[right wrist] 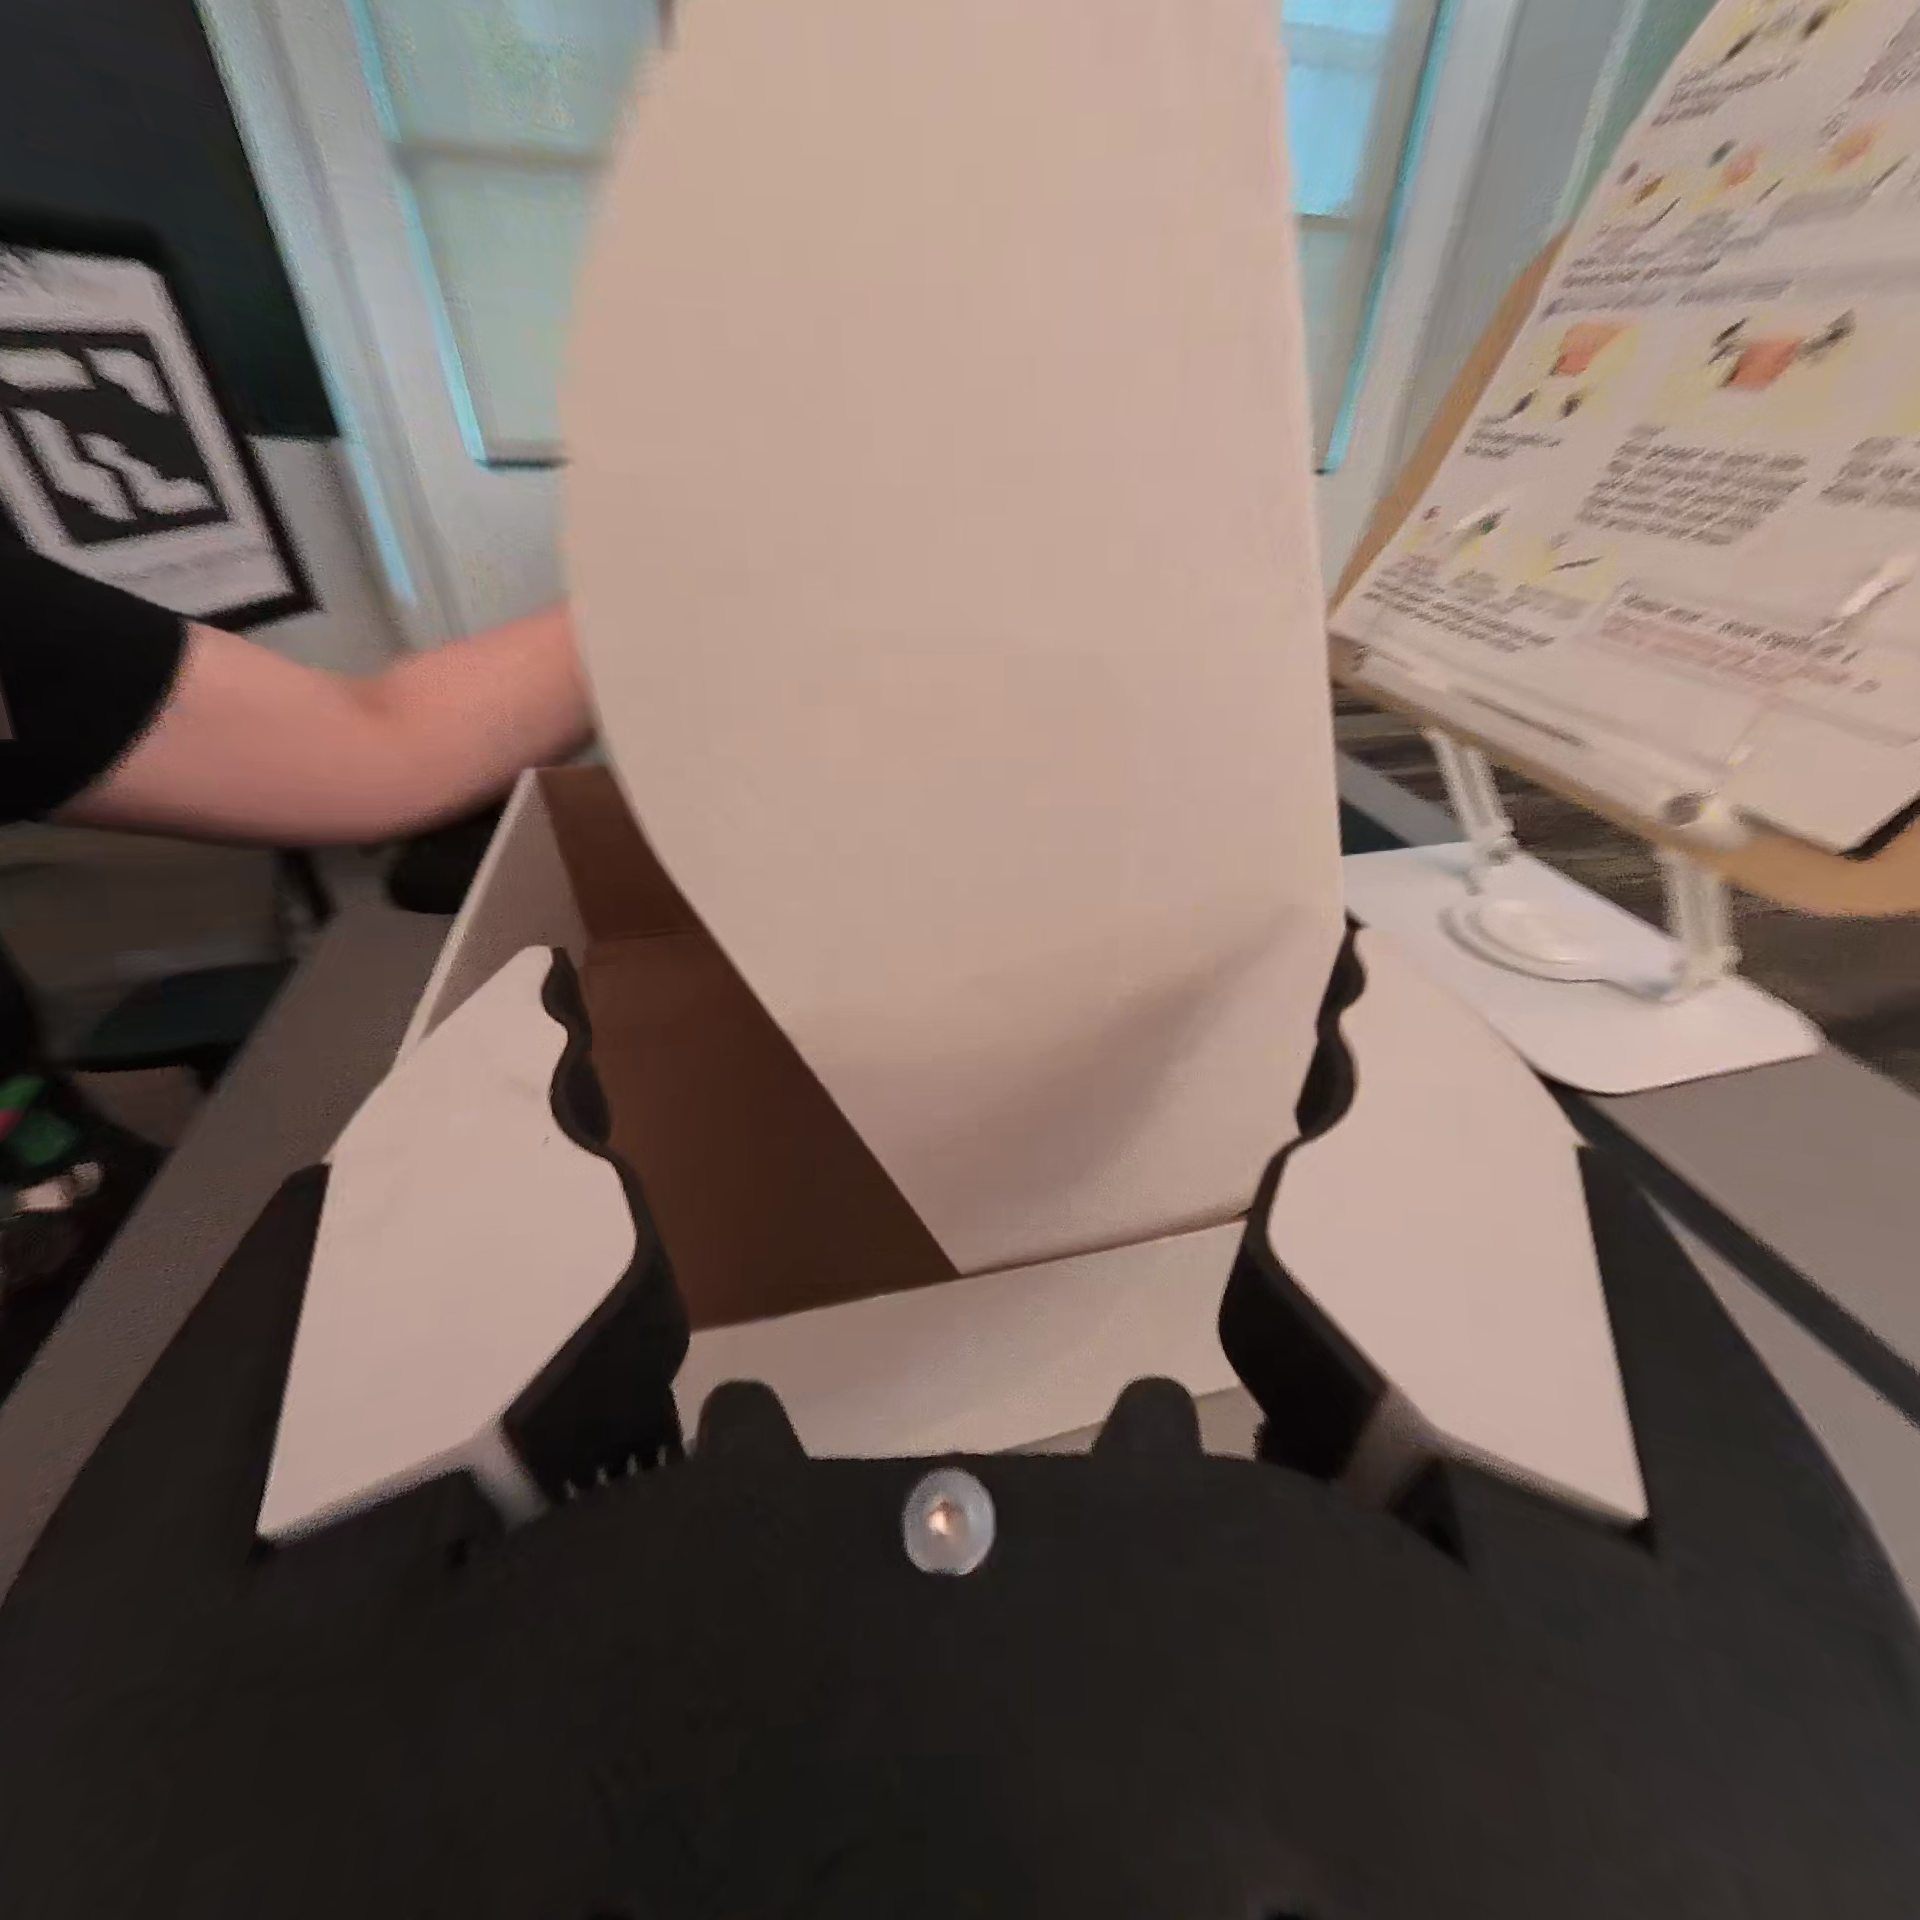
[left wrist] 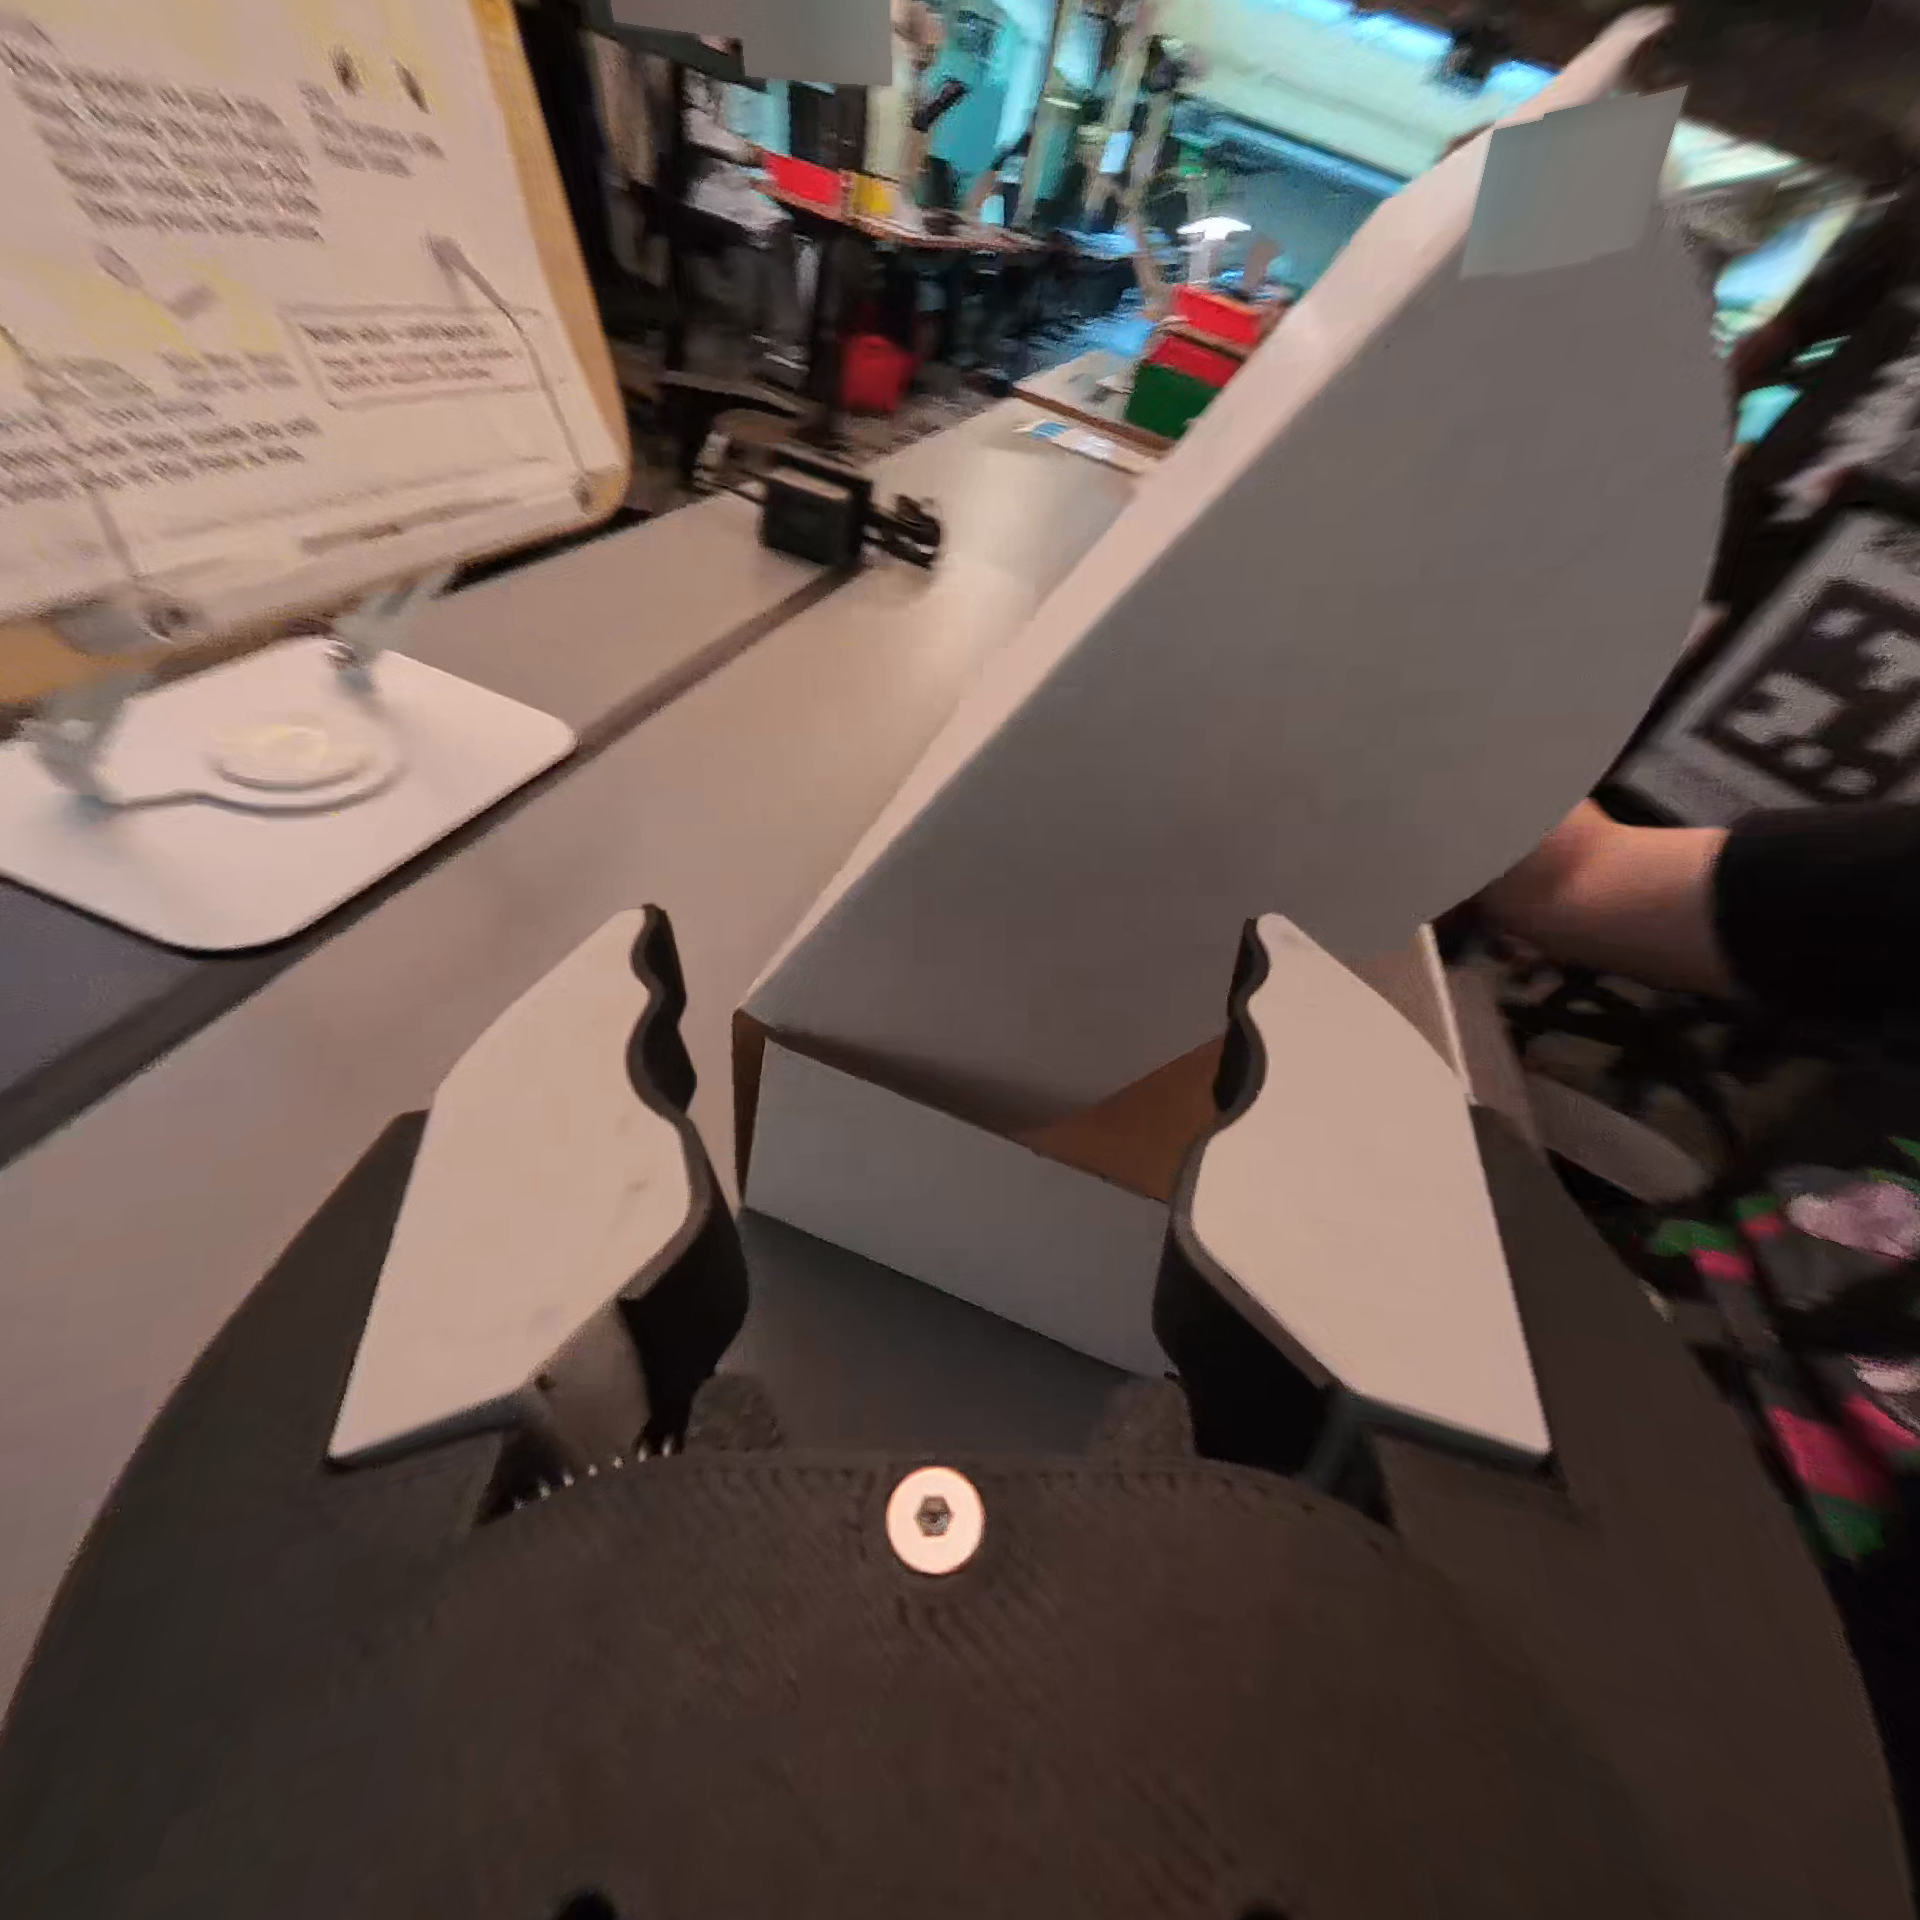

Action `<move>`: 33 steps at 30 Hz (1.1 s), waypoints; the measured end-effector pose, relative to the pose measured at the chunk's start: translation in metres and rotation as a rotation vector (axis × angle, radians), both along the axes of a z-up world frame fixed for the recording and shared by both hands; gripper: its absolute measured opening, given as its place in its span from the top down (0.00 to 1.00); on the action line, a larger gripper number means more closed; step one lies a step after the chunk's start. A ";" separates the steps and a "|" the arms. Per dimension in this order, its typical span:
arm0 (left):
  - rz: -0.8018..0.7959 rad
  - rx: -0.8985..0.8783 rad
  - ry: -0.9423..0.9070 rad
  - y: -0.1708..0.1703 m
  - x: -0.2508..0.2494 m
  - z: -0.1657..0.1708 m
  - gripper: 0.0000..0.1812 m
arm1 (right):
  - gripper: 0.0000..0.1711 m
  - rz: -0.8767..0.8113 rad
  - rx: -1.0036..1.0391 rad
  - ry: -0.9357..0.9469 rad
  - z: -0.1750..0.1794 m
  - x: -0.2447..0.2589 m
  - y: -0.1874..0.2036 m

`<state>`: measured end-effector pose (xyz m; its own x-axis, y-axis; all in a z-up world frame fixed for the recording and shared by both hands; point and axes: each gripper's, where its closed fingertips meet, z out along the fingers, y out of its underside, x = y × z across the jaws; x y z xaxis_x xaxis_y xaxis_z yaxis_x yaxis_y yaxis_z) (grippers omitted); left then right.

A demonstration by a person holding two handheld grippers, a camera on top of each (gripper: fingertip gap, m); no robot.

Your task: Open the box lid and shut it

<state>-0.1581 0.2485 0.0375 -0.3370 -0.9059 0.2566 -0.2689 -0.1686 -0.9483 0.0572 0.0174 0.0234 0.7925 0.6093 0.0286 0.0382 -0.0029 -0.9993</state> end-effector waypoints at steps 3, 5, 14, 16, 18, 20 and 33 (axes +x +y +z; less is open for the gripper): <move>0.136 0.156 -0.006 -0.021 -0.007 0.016 0.42 | 0.24 -0.132 0.074 -0.079 0.024 -0.010 -0.012; 0.226 0.258 0.000 -0.037 -0.010 0.020 0.39 | 0.27 -0.283 0.099 -0.123 0.039 -0.004 -0.019; 0.699 0.177 0.001 -0.087 -0.004 0.030 0.45 | 0.85 -0.459 0.282 -0.428 0.068 -0.101 -0.048; 0.817 0.186 0.040 -0.082 -0.002 0.028 0.48 | 0.83 -0.347 0.143 -0.451 0.042 -0.139 -0.006; 0.920 0.225 0.101 -0.073 -0.002 0.023 0.54 | 0.76 -0.246 0.009 -0.486 0.013 -0.163 0.045; 0.962 0.228 0.126 -0.070 -0.002 0.025 0.60 | 0.76 -0.253 -0.108 -0.529 -0.013 -0.162 0.098; 0.958 0.245 0.317 -0.061 0.001 0.017 0.94 | 1.00 -0.214 -0.403 -0.696 -0.092 -0.151 0.197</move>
<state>-0.1570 0.1870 0.0547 0.6026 -0.7978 -0.0190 -0.3665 -0.2555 -0.8947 -0.0937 0.2145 -0.0686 0.7743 0.5159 0.3665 0.6049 -0.4332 -0.6682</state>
